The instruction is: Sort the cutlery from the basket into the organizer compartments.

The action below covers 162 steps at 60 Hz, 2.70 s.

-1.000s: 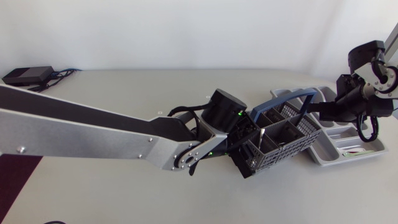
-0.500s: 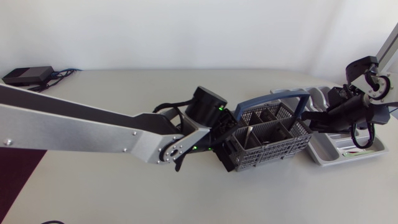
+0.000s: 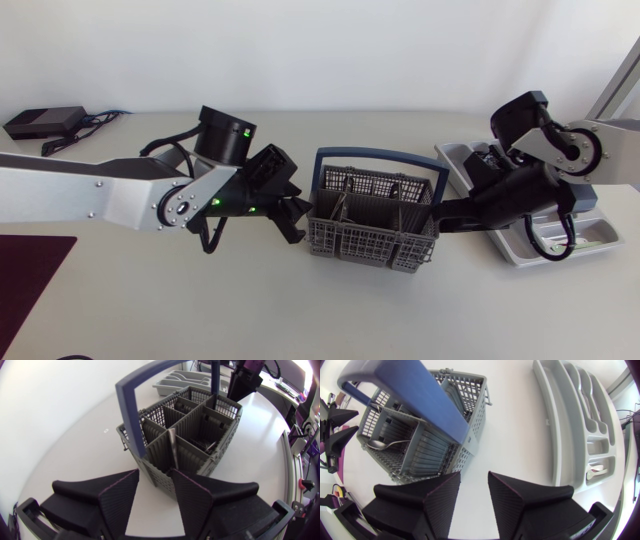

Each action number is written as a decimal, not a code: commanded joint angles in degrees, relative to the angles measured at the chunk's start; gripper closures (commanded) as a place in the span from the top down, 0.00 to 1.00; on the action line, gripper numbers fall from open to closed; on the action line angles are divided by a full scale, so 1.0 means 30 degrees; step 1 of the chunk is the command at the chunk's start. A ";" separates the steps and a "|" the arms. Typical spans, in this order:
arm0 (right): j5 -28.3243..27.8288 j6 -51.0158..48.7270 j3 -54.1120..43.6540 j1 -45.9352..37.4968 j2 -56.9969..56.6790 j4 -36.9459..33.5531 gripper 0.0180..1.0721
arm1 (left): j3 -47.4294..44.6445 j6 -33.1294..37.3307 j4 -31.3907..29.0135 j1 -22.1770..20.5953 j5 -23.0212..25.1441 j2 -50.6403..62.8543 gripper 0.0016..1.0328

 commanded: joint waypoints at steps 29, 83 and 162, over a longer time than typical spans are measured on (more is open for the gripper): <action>0.0986 0.2316 0.2131 0.2063 0.2978 0.1645 0.42 | -0.2756 0.1191 -0.0172 0.1162 0.0792 -0.1498 0.46; 0.1514 0.2462 0.2453 0.8186 0.0107 0.2699 0.51 | -0.2316 0.1250 -0.0113 0.0928 0.0734 -0.1674 0.50; 0.4707 0.2726 0.5266 1.0442 0.6348 0.2231 0.42 | -0.3283 0.1162 0.1498 0.1074 0.0763 -0.0707 0.50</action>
